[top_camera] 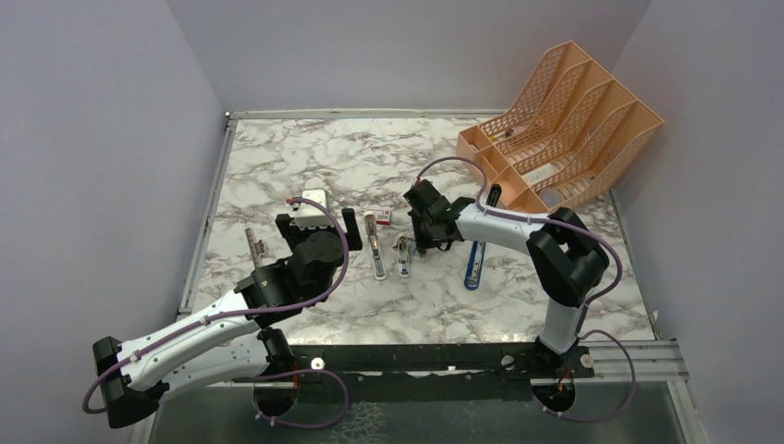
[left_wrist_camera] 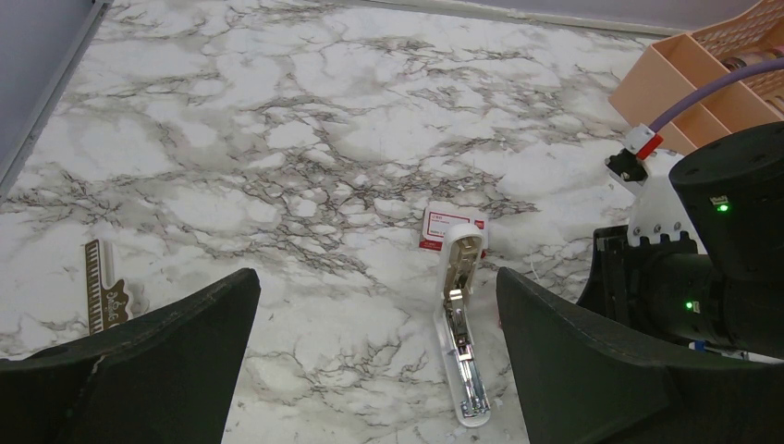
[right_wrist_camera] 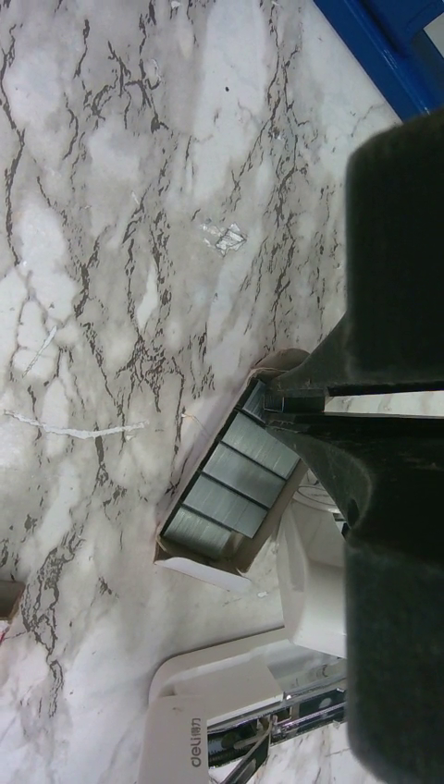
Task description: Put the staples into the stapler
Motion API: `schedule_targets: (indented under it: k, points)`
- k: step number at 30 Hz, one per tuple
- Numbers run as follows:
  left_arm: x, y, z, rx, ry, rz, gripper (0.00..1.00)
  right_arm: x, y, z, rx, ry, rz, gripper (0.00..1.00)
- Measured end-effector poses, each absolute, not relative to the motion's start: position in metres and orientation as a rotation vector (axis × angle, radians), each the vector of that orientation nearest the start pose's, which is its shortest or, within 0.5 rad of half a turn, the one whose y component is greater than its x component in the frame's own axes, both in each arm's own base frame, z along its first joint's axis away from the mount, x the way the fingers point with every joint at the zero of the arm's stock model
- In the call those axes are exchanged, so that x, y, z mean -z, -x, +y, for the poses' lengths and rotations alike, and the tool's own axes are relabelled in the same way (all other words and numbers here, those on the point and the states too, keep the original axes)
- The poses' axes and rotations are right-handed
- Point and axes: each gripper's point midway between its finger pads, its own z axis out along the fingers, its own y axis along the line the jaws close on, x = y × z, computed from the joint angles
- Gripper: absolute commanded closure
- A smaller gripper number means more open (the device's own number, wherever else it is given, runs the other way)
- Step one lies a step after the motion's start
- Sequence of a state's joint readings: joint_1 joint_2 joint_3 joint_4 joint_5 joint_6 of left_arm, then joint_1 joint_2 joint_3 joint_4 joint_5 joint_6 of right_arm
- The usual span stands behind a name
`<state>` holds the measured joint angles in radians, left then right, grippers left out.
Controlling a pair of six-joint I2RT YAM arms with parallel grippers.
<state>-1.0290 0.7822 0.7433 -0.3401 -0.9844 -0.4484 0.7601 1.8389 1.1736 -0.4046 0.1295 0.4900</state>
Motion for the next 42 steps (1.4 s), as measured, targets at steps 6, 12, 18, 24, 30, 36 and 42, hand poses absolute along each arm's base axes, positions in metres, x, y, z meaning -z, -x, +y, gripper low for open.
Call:
schedule_targets:
  k: [6, 12, 18, 24, 30, 36, 42]
  points:
    - [-0.246, -0.24, -0.134, 0.101, 0.104, 1.775, 0.01, -0.031, -0.297, 0.276, -0.254, 0.287, 2.621, 0.94]
    - [-0.246, -0.24, -0.134, 0.101, 0.104, 1.775, 0.01, -0.046, -0.299, 0.277, -0.286, 0.274, 2.589, 0.94]
    - [-0.246, -0.24, -0.135, 0.102, 0.107, 1.776, 0.01, -0.06, -0.287, 0.278, -0.375, 0.279, 2.567, 0.93]
    - [-0.242, -0.24, -0.135, 0.101, 0.108, 1.781, 0.01, -0.072, -0.251, 0.285, -0.605, 0.329, 2.565, 0.91]
    - [-0.238, -0.241, -0.138, 0.095, 0.097, 1.792, 0.01, -0.054, -0.192, 0.287, -0.859, 0.382, 2.629, 0.9]
    - [-0.236, -0.241, -0.141, 0.104, 0.092, 1.8, 0.01, -0.036, -0.149, 0.289, -1.042, 0.397, 2.708, 0.88]
    - [-0.232, -0.242, -0.144, 0.098, 0.078, 1.813, 0.01, -0.043, -0.142, 0.303, -1.185, 0.401, 2.697, 0.88]
